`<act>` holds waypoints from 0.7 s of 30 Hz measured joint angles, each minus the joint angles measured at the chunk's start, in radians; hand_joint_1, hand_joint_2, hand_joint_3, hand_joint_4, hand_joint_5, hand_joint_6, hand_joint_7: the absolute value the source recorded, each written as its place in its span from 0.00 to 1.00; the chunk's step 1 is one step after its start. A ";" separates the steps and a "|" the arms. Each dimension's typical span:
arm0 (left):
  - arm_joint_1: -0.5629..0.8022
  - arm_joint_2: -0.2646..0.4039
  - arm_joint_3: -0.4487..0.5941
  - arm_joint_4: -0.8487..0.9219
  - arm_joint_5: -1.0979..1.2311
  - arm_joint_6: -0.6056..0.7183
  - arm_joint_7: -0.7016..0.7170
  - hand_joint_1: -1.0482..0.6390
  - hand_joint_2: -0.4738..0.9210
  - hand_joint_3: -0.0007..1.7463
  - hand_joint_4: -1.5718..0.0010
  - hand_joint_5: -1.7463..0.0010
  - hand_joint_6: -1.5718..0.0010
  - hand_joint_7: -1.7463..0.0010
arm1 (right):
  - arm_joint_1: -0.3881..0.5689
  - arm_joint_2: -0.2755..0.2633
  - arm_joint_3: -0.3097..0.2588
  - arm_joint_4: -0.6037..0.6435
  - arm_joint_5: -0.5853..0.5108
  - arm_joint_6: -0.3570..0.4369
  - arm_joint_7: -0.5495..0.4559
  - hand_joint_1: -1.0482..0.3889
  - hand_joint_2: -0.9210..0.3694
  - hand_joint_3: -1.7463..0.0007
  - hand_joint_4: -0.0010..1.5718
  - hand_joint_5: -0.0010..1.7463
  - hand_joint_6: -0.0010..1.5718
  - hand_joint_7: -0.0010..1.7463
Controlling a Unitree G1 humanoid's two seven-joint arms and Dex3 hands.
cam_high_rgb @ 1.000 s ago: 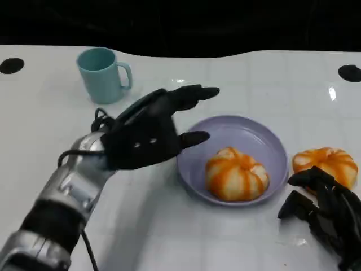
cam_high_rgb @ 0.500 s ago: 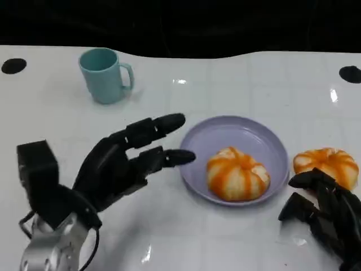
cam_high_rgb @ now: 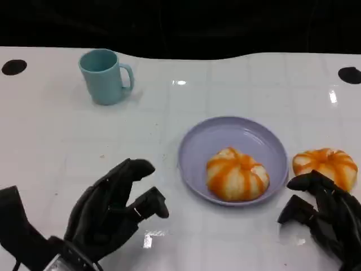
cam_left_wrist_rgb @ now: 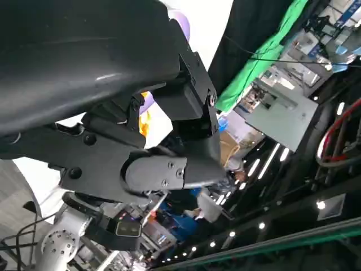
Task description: Grasp the bread from the table and place it into the plate.
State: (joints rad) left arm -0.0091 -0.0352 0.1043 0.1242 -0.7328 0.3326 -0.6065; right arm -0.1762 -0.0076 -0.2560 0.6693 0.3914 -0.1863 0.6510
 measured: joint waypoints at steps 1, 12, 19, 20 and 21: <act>0.014 -0.004 -0.002 0.000 0.002 0.000 0.000 0.31 1.00 0.23 0.54 0.00 0.58 0.16 | 0.004 0.000 0.000 -0.010 0.001 0.009 0.000 0.36 0.00 0.90 0.39 0.91 0.41 0.67; 0.040 -0.031 0.007 0.003 0.028 -0.001 0.017 0.31 1.00 0.22 0.50 0.00 0.62 0.00 | 0.028 0.000 -0.001 -0.044 0.016 0.037 0.001 0.37 0.00 0.90 0.39 0.90 0.41 0.66; 0.049 -0.055 0.012 0.014 0.049 -0.022 0.022 0.30 1.00 0.22 0.50 0.00 0.62 0.01 | 0.026 -0.004 -0.002 -0.039 0.020 0.040 0.011 0.36 0.00 0.90 0.39 0.90 0.40 0.66; 0.049 -0.056 0.013 0.017 0.049 -0.022 0.022 0.30 1.00 0.22 0.50 0.00 0.62 0.01 | 0.024 -0.005 -0.002 -0.035 0.020 0.039 0.015 0.37 0.00 0.90 0.40 0.90 0.41 0.66; 0.049 -0.057 0.014 0.021 0.050 -0.022 0.022 0.30 1.00 0.22 0.50 0.00 0.62 0.01 | 0.021 -0.006 -0.003 -0.029 0.020 0.036 0.020 0.37 0.00 0.90 0.40 0.90 0.41 0.66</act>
State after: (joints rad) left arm 0.0395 -0.0926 0.1178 0.1450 -0.6827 0.3108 -0.5842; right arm -0.1549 -0.0134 -0.2592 0.6400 0.4116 -0.1501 0.6709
